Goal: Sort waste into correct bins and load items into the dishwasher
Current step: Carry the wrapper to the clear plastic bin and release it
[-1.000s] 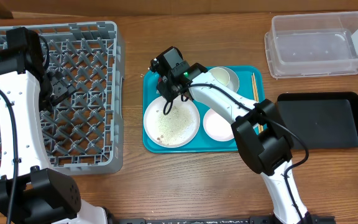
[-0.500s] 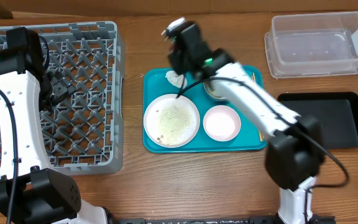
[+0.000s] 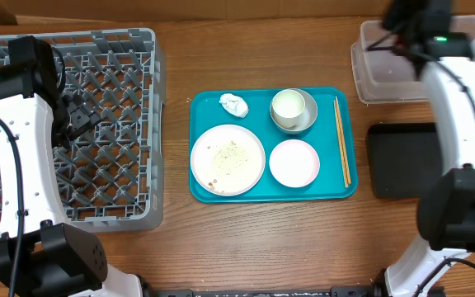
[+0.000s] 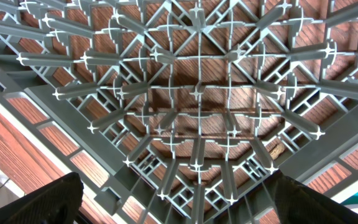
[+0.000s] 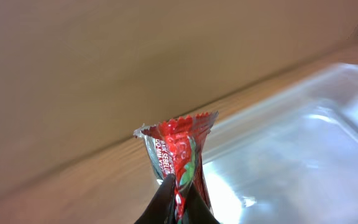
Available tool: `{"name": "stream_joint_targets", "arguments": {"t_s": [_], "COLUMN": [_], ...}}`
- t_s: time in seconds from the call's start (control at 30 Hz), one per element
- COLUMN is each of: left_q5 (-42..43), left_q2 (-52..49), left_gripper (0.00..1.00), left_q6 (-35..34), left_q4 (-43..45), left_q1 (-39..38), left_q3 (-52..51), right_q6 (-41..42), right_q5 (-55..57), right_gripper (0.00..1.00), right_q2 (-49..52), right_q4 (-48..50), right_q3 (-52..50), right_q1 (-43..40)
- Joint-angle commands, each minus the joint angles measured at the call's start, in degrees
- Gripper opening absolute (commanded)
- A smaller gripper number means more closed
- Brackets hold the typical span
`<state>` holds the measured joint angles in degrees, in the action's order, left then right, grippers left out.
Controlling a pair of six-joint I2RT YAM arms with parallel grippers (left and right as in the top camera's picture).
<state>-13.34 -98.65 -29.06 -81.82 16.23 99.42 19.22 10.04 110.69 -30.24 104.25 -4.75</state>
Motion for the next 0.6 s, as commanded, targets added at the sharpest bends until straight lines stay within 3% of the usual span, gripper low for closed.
{"name": "stream_joint_targets", "arguments": {"t_s": [0.0,0.13,0.17,0.23,0.27,0.33,0.37,0.47,0.57], "left_q5": [-0.57,-0.57,-0.57,-0.57,-0.57,-0.57,-0.57,-0.57,-0.57], "left_q2": [-0.24,-0.24,-0.24,-0.24,-0.24,-0.24,-0.24,-0.24,-0.24], "left_gripper": [1.0,1.0,1.0,1.0,1.0,1.0,1.0,1.0,1.0], "left_q6": [-1.18,-1.18,-1.18,-1.18,-1.18,-1.18,-1.18,-1.18,-1.18], "left_q4": [0.0,0.0,0.0,0.0,0.0,0.0,0.0,0.0,0.0], "left_q1": [-0.17,-0.17,-0.17,-0.17,-0.17,-0.17,-0.17,-0.17,-0.17], "left_q3": [0.37,0.37,0.37,0.37,0.37,0.37,0.37,0.37,0.37], "right_q6": [11.23,15.87,17.33,21.07,22.77,24.13,24.09,23.85,20.83], "right_q5": [0.24,0.22,0.24,0.2,0.22,-0.24,-0.9,-4.2,-9.38], "right_gripper": [0.04,0.06,0.14,0.48,0.57,0.94,1.0,1.0,0.82], "right_q2": [1.51,4.26,5.01,6.34,6.84,7.39,7.41,6.86,4.44], "right_q4": [0.17,2.49,3.13,4.48,5.11,6.51,7.17,8.48,8.52], "right_q3": [0.96,0.94,0.94,0.94,0.94,0.94,0.94,0.96,0.96], "right_q1": [-2.6,-5.18,-5.57,-5.88,-5.88,-5.88,-5.86,-5.81,-5.81]}}
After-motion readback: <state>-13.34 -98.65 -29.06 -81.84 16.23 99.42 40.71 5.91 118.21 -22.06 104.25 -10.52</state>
